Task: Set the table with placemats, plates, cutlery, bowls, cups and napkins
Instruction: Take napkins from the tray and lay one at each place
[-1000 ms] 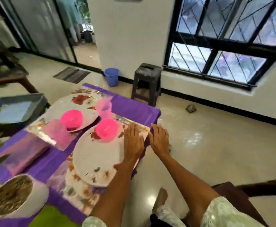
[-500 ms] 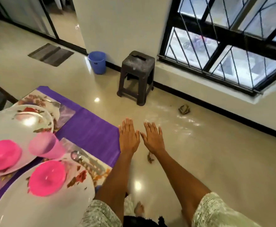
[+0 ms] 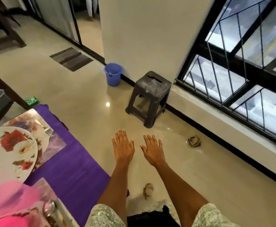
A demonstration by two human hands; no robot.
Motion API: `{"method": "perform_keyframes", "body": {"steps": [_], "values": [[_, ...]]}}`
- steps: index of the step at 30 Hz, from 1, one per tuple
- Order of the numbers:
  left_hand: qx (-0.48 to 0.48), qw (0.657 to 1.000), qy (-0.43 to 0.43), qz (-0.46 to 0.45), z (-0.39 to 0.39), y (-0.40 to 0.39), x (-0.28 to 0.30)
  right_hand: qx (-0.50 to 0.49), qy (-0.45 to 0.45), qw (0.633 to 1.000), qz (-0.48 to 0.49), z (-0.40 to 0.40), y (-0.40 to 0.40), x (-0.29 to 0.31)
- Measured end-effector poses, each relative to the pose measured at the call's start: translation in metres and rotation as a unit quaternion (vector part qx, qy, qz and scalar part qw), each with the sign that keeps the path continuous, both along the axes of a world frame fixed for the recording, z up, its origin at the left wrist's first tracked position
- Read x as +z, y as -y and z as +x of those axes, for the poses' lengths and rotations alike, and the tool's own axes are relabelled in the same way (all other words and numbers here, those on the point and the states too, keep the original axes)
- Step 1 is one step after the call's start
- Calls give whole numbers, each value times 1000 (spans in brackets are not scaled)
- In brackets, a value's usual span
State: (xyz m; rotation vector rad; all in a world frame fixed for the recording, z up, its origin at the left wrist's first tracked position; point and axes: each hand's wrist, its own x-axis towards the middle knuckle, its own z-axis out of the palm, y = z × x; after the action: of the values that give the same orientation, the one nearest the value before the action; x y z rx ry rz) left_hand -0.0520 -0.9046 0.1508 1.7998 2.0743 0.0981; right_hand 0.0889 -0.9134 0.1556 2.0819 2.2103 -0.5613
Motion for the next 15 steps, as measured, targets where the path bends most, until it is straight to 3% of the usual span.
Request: {"method": "perform_keyframes", "body": {"steps": [7,15], "values": [[109,994,4,8,17,-64,-26,83,-14,996,-19,26,-94,-19],[240,971,-22,-14,58,-118,-31,250,-26,967,-25,40,-197,-23]]}}
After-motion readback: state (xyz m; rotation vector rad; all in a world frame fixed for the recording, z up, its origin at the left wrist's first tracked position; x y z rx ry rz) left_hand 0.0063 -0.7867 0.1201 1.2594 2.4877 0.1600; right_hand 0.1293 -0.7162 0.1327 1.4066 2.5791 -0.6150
